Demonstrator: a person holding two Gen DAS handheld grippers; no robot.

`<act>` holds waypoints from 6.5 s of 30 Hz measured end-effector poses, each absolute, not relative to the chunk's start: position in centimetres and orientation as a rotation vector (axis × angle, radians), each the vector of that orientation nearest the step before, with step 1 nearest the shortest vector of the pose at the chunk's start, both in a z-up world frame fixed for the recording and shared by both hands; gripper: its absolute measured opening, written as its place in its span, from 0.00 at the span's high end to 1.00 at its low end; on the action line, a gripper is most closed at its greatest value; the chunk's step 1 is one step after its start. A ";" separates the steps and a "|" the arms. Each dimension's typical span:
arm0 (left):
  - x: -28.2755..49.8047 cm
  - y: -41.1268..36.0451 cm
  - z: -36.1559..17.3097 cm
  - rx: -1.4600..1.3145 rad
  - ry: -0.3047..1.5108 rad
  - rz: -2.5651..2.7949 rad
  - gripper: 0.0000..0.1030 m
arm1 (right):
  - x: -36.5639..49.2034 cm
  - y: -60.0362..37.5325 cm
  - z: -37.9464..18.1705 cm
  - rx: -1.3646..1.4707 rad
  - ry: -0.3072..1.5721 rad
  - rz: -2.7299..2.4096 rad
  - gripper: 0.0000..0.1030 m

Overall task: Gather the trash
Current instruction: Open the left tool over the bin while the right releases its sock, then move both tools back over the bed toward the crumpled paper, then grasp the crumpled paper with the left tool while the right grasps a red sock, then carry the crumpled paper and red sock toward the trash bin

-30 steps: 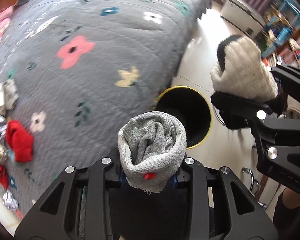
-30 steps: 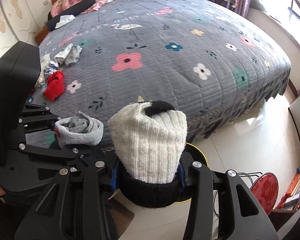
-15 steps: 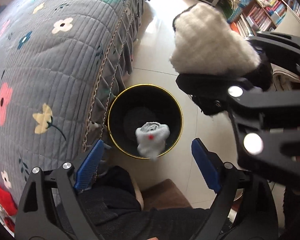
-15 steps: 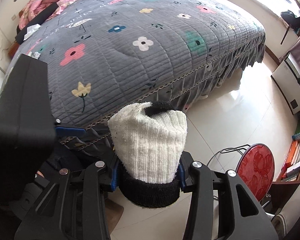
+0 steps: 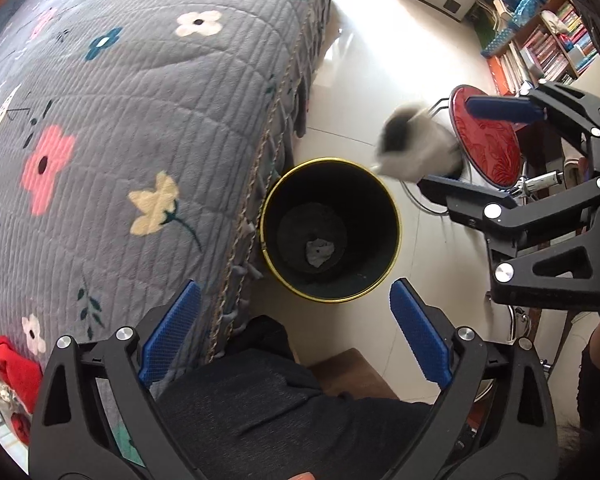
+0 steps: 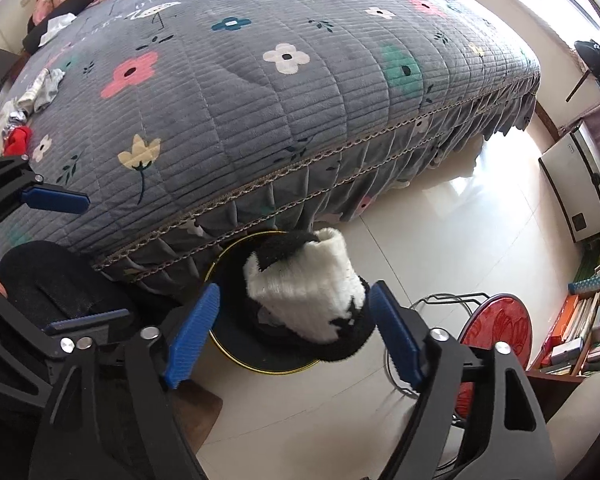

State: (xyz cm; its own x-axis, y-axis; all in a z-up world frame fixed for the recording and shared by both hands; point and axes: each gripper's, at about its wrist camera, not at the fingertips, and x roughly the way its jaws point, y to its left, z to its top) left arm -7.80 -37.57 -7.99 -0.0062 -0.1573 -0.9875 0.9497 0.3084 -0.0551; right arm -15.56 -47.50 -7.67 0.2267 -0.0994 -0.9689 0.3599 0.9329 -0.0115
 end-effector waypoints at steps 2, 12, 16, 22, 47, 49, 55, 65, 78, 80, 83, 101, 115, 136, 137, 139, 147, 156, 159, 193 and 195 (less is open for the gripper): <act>-7.4 -36.8 -7.7 0.852 1.247 -1.053 0.09 | -15.1 -47.1 -7.5 0.207 1.313 -0.314 0.25; -4.1 -31.6 -4.9 0.811 1.201 -1.001 0.09 | -11.6 -42.5 -3.9 -0.005 1.168 -0.216 0.17; -2.4 -28.4 -4.0 0.768 1.198 -0.949 0.09 | -9.1 -39.3 -3.1 -0.126 1.129 -0.146 0.17; 0.1 -22.8 -3.9 0.720 1.221 -0.825 0.09 | -4.4 -35.2 -2.4 -0.146 1.123 -0.017 0.17; 8.6 -2.4 -3.5 0.470 1.310 -0.467 0.07 | 6.4 -18.0 -0.8 -0.295 1.110 0.341 0.14; 8.9 -0.9 -3.5 0.453 1.319 -0.447 0.07 | 6.9 -16.8 -0.7 -0.308 1.107 0.362 0.14; 9.5 2.3 -3.6 0.421 1.327 -0.399 0.07 | 8.3 -13.5 -0.3 -0.348 1.097 0.411 0.14; 10.0 5.3 -3.9 0.385 1.332 -0.357 0.07 | 10.1 -9.8 -0.4 -0.402 1.108 0.457 0.14; 13.9 12.2 -5.7 0.234 1.365 -0.188 0.06 | 12.9 -4.1 -0.8 -0.469 1.090 0.586 0.14; 14.6 12.5 -6.6 0.224 1.389 -0.181 0.06 | 13.3 -3.3 -0.8 -0.475 1.084 0.603 0.14; 15.7 12.6 -8.4 0.240 1.416 -0.162 0.06 | 14.1 -2.0 -1.0 -0.484 1.082 0.636 0.14; 18.2 16.6 -10.4 0.131 1.446 -0.093 0.60 | 20.6 7.2 -5.5 -0.631 1.155 0.881 0.14; 17.7 18.1 -10.9 0.121 1.440 -0.106 0.60 | 23.4 9.4 -10.0 -0.650 1.280 0.894 0.61; 10.2 10.1 -6.7 0.279 1.407 -0.232 0.58 | 16.1 0.6 -3.4 -0.530 1.273 0.843 0.58; 9.8 9.4 -6.6 0.292 1.403 -0.242 0.58 | 15.7 0.0 -3.2 -0.524 1.273 0.838 0.58; 9.0 7.7 -6.1 0.307 1.397 -0.261 0.58 | 14.8 -1.1 -2.8 -0.512 1.270 0.827 0.58; 7.6 3.1 -4.8 0.390 1.367 -0.324 0.58 | 12.0 -6.0 -1.8 -0.451 1.270 0.746 0.57; 5.9 -2.1 -3.9 0.476 1.344 -0.391 0.58 | 10.0 -12.0 -1.1 -0.384 1.268 0.663 0.57; 5.2 -4.0 -3.5 0.506 1.334 -0.414 0.57 | 9.4 -14.1 -0.8 -0.364 1.264 0.632 0.57; -0.8 -24.1 -1.8 0.791 1.206 -0.667 0.57 | 1.5 -35.3 -0.4 -0.098 1.253 0.303 0.56; -1.4 -25.5 -1.9 0.805 1.202 -0.691 0.57 | 0.5 -36.5 -0.4 -0.083 1.255 0.272 0.56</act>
